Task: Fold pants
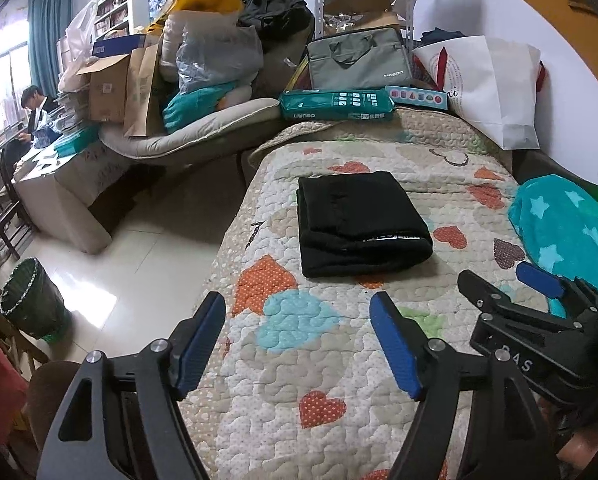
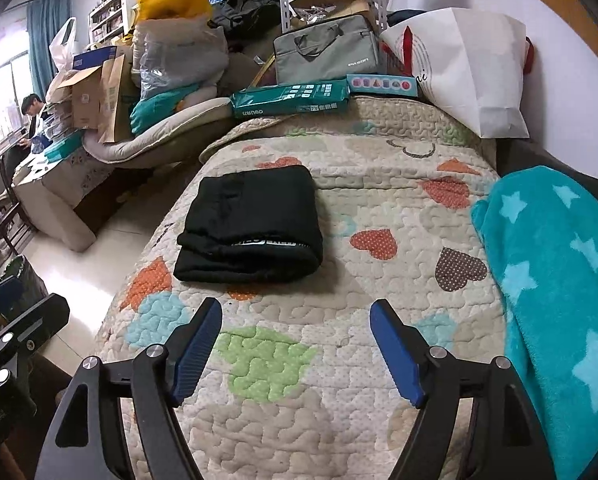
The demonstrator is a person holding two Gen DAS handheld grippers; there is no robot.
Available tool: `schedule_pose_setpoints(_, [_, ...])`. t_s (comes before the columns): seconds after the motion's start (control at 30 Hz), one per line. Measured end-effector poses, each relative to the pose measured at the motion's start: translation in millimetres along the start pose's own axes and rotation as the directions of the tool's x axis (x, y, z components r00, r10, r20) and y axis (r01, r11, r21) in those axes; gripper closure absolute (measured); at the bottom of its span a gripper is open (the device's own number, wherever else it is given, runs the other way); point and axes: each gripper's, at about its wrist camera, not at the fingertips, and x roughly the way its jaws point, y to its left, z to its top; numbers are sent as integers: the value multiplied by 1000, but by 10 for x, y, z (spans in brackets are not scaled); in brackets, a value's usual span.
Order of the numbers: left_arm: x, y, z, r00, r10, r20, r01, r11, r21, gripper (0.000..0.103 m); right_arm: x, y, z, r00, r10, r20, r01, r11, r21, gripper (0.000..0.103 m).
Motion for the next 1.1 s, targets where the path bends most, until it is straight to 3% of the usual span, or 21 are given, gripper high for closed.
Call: schedule_pose_setpoints(1.1, [75,-32,-82,999,-19,-49,18,1000,-20,29,82,20,-64,1000,-10,-26,9,1000,-22,20])
